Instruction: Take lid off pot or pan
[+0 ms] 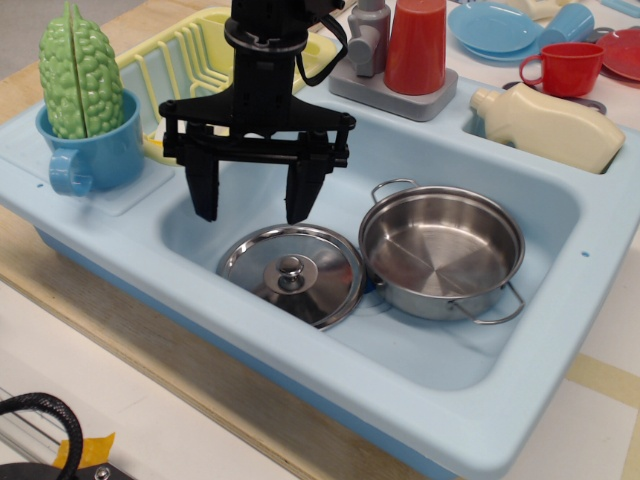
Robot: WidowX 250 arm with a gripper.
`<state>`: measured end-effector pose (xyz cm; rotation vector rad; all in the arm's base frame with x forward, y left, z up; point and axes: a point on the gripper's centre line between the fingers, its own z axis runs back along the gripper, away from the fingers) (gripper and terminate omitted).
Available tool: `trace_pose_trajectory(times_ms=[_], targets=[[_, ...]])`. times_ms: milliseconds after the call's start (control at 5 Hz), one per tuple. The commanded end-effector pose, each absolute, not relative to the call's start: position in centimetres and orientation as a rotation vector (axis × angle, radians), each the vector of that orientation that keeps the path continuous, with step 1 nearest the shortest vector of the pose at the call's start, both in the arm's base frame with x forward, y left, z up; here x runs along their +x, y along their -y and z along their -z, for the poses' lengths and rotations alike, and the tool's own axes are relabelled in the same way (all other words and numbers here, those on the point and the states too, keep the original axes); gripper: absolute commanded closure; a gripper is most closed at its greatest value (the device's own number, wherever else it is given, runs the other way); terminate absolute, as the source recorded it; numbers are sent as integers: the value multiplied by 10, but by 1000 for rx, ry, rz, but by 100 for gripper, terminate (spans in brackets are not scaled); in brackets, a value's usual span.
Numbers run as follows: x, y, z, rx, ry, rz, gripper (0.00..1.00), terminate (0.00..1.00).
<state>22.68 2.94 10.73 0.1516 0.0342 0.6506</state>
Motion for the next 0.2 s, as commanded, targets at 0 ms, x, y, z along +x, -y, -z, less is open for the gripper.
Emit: trace_pose_trajectory(times_ms=[0], targets=[[229, -33, -111, 146, -17, -664, 0, 100]])
